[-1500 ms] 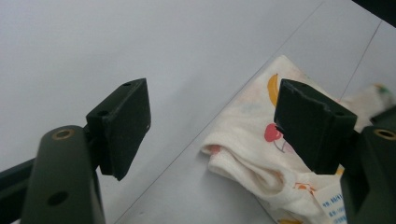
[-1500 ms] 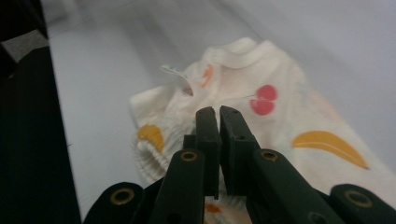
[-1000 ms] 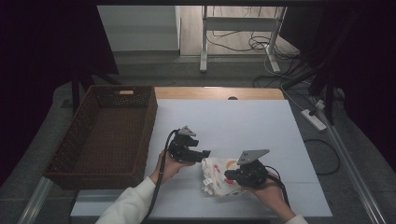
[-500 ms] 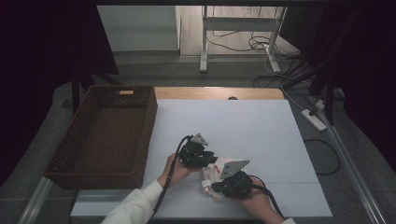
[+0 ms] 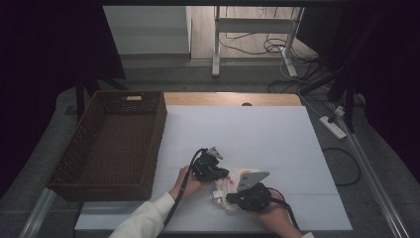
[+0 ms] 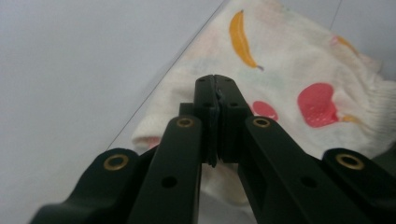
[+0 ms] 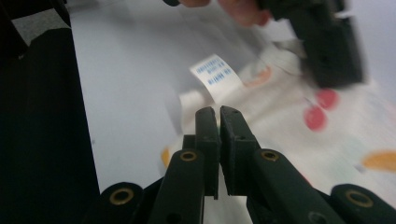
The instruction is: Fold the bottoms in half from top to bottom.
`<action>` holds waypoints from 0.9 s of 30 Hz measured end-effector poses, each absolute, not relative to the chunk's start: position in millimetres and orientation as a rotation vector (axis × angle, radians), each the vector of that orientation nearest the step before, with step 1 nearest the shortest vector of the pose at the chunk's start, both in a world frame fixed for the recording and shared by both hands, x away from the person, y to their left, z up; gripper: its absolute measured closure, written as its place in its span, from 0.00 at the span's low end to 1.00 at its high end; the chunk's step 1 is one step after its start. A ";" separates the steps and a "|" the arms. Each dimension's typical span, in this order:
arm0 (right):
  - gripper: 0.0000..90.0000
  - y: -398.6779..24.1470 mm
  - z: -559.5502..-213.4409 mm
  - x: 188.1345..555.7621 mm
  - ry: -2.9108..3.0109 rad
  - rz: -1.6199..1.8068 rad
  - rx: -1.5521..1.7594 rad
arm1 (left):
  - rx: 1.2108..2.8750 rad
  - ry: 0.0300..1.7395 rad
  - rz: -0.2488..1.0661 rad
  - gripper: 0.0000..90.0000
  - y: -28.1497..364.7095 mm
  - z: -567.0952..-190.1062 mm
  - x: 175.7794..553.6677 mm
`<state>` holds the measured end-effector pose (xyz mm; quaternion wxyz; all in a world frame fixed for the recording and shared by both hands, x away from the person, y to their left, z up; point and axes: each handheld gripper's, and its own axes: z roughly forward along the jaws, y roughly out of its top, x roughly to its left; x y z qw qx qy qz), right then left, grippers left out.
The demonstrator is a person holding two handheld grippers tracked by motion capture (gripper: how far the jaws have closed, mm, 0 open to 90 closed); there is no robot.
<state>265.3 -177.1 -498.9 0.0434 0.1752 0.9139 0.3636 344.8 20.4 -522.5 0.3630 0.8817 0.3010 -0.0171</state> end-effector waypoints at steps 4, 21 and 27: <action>0.95 -197.2 -494.5 264.5 2.760 1.118 0.595 | 2.271 0.783 -0.050 0.99 22.2 -524.5 345.3; 0.98 -229.3 -506.7 263.2 2.804 0.994 0.681 | 2.272 0.790 -0.059 0.99 21.9 -527.5 346.6; 0.98 -230.9 -506.5 267.2 2.792 1.028 0.695 | 2.272 0.794 -0.054 0.98 21.3 -527.4 346.1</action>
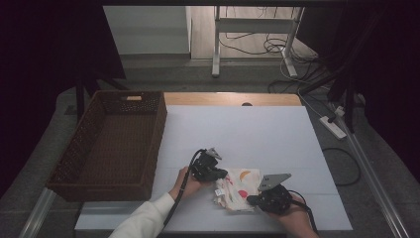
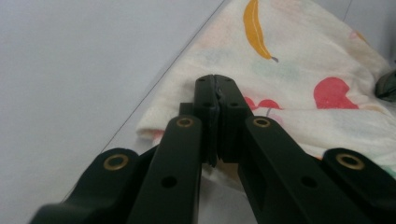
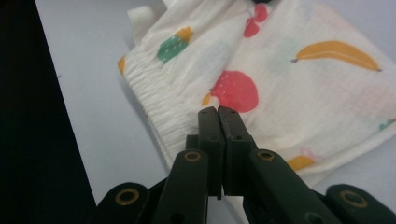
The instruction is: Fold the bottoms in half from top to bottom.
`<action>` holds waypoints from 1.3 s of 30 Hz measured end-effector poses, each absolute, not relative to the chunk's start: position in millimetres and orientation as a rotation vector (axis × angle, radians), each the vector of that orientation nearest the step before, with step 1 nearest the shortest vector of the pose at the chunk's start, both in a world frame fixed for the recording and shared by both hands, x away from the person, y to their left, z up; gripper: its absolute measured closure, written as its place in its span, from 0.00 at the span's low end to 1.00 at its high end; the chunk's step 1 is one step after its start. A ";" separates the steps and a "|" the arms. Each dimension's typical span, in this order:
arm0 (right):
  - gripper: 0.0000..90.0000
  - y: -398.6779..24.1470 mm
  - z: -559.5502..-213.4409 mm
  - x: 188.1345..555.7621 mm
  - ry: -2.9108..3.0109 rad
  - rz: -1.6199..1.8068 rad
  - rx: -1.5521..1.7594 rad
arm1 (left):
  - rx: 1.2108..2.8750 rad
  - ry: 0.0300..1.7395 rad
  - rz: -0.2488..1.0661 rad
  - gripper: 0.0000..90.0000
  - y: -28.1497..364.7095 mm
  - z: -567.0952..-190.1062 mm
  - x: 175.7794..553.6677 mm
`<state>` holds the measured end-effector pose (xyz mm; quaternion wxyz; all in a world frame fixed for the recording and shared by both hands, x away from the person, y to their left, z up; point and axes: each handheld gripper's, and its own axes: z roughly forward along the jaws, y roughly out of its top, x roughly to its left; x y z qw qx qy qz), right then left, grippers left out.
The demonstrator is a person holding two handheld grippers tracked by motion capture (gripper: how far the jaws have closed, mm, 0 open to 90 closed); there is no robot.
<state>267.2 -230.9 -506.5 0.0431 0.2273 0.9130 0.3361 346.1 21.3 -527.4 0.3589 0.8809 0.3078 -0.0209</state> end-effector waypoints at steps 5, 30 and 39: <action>0.98 -235.6 -502.8 270.8 2.749 1.064 0.712 | 2.260 0.785 -0.043 0.98 22.5 -524.1 345.8; 0.50 -262.8 -496.6 285.4 2.529 1.183 0.843 | 2.185 0.796 0.071 0.45 36.8 -493.9 342.8; 0.46 -270.7 -494.6 287.3 2.507 1.205 0.854 | 2.170 0.828 0.068 0.38 42.5 -488.4 345.6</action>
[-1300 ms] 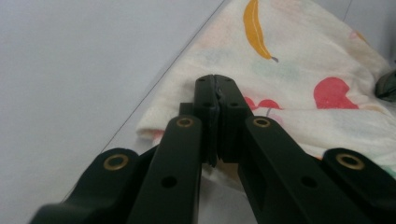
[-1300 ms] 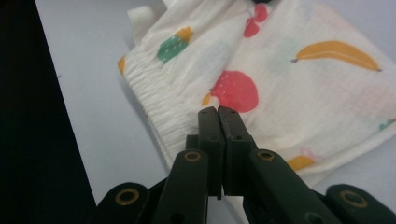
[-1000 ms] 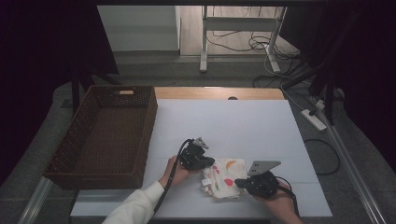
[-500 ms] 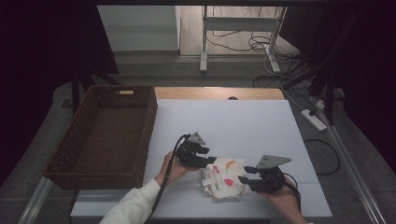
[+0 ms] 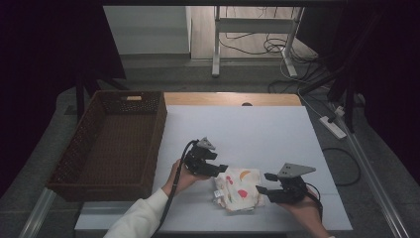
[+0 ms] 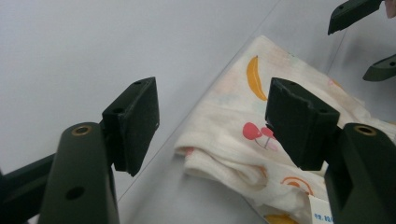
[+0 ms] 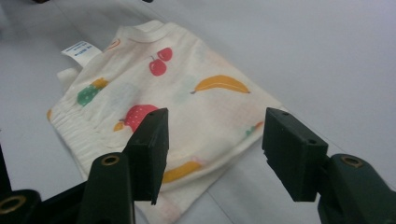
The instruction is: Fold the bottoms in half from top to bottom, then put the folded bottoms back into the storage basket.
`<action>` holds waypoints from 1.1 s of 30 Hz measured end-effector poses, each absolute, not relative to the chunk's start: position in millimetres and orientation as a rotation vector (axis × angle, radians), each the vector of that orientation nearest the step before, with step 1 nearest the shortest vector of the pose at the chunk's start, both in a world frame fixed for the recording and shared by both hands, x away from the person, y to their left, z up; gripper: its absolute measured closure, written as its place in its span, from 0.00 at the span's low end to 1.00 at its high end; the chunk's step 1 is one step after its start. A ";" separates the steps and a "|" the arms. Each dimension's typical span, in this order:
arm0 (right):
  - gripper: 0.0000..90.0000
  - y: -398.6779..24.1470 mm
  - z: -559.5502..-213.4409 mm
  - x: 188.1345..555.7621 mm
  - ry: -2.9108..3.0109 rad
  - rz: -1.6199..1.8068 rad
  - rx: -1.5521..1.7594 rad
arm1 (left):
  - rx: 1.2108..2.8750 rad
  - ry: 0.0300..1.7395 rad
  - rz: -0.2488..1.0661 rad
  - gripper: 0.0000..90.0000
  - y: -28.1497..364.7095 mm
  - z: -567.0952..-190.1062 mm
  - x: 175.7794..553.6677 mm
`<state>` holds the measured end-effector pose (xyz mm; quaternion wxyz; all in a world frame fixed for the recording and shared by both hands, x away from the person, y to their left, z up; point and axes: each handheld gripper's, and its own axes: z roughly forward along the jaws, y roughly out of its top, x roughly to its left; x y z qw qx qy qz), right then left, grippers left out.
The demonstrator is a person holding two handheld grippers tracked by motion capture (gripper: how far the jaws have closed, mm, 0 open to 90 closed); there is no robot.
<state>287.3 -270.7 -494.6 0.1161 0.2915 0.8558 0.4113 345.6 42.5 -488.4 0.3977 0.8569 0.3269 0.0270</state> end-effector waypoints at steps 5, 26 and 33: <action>0.46 -275.6 -494.4 289.3 2.497 1.198 0.871 | 2.161 0.839 0.062 0.37 45.7 -486.8 347.3; 0.46 -274.9 -493.2 289.5 2.492 1.170 0.841 | 2.203 0.855 0.018 0.34 38.1 -496.9 347.9; 0.46 -273.9 -494.3 289.6 2.496 1.155 0.836 | 2.221 0.887 -0.014 0.29 35.6 -504.1 350.9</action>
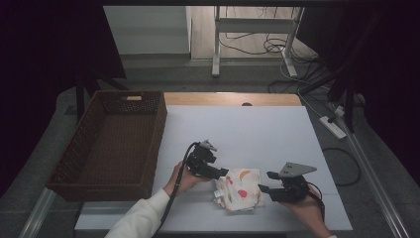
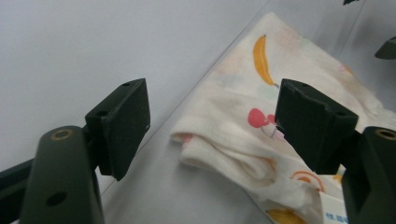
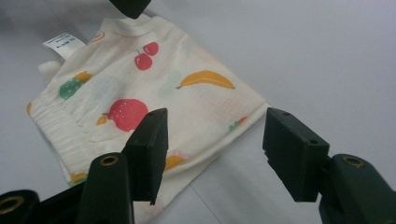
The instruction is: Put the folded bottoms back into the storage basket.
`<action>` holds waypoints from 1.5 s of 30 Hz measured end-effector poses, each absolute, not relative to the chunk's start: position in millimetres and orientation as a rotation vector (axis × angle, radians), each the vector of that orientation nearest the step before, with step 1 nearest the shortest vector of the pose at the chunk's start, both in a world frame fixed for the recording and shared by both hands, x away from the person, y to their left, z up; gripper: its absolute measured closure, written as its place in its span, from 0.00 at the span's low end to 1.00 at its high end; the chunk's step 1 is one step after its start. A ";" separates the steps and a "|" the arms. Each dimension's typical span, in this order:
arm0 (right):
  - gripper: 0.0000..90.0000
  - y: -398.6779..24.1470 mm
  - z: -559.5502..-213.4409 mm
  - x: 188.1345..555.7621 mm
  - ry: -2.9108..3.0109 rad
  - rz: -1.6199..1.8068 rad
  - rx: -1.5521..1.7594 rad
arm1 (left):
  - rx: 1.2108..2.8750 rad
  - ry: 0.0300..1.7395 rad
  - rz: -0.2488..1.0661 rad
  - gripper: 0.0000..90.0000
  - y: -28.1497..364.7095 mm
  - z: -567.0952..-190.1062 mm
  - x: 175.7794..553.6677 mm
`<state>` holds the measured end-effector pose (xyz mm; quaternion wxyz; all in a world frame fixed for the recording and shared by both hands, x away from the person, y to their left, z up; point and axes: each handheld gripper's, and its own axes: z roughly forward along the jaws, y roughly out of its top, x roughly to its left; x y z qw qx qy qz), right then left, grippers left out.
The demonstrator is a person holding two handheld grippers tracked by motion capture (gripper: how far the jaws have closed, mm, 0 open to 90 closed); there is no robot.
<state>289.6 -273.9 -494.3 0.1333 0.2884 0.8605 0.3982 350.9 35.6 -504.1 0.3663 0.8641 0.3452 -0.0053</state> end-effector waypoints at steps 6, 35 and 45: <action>0.45 -273.1 -495.0 289.7 2.501 1.140 0.829 | 2.252 0.903 -0.055 0.22 32.8 -510.5 352.7; 0.45 -271.6 -496.0 289.4 2.508 1.114 0.816 | 2.302 0.904 -0.120 0.21 25.7 -524.2 355.7; 0.45 -271.3 -496.3 289.4 2.509 1.111 0.816 | 2.325 0.822 -0.173 0.41 22.4 -523.8 349.8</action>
